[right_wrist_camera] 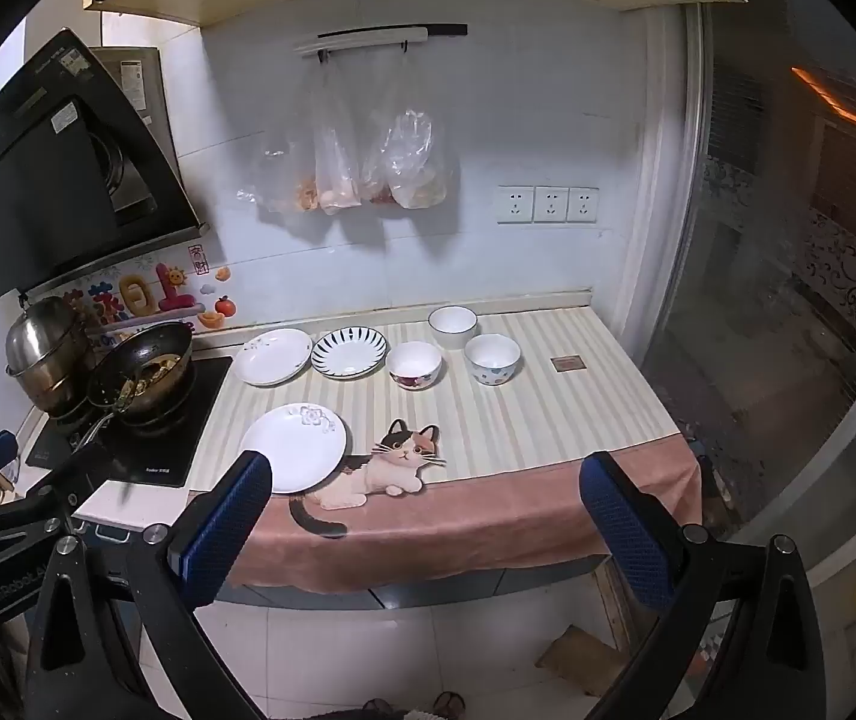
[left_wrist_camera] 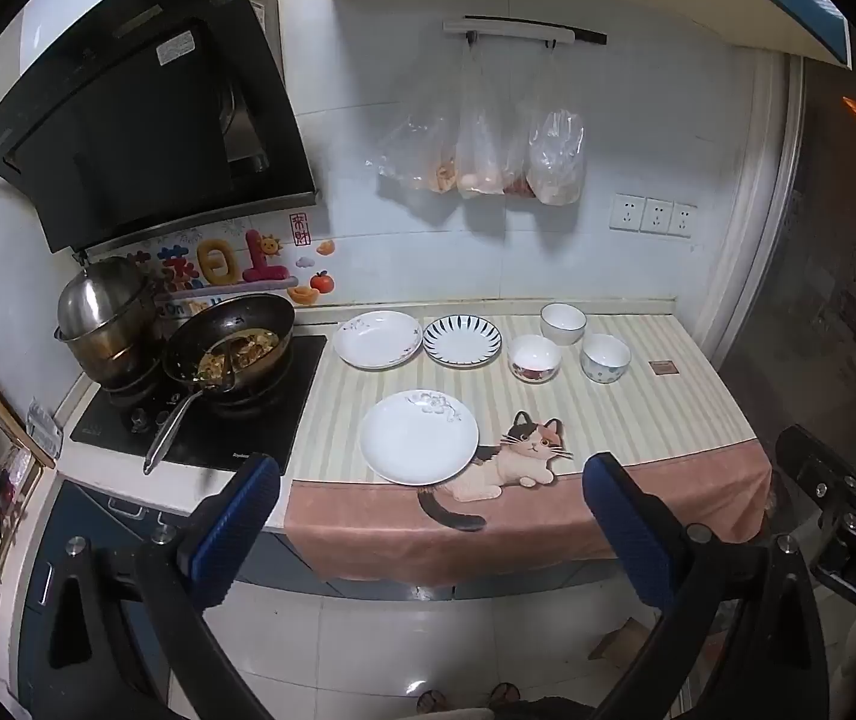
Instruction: Organize plates and bowls
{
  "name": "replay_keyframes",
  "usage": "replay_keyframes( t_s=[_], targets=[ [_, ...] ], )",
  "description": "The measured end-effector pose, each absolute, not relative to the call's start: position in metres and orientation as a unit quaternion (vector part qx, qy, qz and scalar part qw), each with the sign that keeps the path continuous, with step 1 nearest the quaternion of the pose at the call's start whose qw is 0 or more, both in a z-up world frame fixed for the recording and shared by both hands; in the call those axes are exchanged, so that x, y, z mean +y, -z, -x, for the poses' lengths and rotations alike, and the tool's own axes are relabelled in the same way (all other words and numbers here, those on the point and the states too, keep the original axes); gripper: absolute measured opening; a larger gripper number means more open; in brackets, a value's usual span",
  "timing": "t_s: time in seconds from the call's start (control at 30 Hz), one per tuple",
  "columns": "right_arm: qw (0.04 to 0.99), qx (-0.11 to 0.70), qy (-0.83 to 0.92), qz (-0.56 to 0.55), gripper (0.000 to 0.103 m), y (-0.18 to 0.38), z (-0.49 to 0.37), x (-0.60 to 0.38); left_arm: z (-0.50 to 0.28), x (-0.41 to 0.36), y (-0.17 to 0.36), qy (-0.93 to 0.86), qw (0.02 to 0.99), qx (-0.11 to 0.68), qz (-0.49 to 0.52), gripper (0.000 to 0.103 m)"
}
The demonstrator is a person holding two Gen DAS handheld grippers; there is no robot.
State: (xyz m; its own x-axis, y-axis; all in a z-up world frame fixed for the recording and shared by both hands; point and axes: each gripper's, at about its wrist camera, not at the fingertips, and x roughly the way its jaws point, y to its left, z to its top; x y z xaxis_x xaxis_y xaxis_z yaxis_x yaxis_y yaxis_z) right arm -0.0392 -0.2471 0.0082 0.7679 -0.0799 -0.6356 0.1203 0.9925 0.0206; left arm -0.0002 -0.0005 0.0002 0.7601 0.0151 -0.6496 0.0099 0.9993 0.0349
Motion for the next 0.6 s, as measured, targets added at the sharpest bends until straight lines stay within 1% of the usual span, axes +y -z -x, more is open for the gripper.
replay_keyframes(
  t_s=[0.37, 0.6],
  targets=[
    [0.940, 0.336, 0.048, -0.038, 0.103, -0.007, 0.037, -0.241, 0.001, -0.001, 0.000, -0.002, 0.939, 0.343, -0.014, 0.103],
    [0.939, 0.338, 0.049, -0.035, 0.103, -0.006, 0.033, -0.242, 0.006, 0.015, 0.001, -0.002, 0.941, 0.339, -0.012, 0.103]
  ],
)
